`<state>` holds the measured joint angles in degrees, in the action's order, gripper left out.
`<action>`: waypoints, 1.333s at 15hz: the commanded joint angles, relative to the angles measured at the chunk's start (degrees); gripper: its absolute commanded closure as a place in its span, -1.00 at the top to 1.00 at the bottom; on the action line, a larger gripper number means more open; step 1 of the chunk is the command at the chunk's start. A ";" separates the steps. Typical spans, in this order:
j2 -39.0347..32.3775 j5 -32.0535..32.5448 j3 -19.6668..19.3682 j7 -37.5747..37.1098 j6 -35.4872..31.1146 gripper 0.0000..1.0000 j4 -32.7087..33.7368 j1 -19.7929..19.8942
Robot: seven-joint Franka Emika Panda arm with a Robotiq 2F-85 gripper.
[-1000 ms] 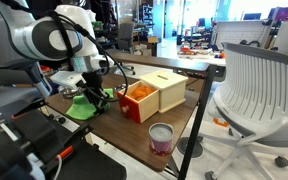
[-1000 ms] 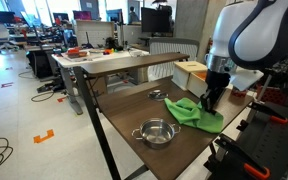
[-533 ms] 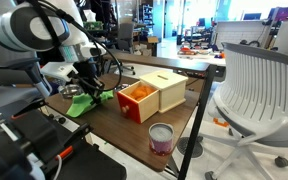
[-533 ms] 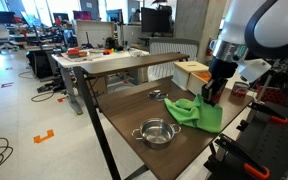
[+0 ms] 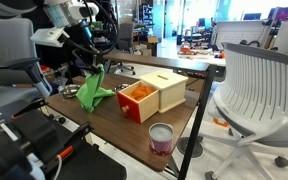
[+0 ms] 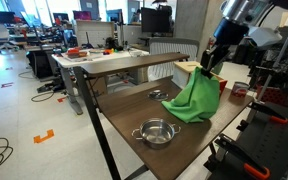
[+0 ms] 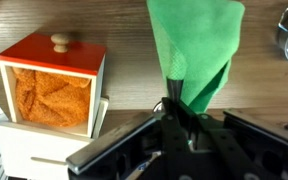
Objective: Move the towel backwards
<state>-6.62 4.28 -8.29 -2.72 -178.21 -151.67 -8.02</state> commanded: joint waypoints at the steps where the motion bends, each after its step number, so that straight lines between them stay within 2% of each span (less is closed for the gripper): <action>1: 3.89 -0.74 0.27 -2.24 1.49 -0.97 0.60 -0.80; 5: 5.51 0.09 0.84 -5.55 1.07 -0.97 2.06 -1.43; 9: 2.10 2.03 0.86 -9.54 0.10 -0.97 5.16 -3.18; 16: -9.86 0.57 2.50 -10.72 -3.80 -0.97 10.33 -8.27; 20: -19.41 0.79 -0.91 -11.94 -6.33 -0.97 15.80 -13.31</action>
<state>-18.59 4.54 -6.13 -13.17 -181.57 -140.88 -17.64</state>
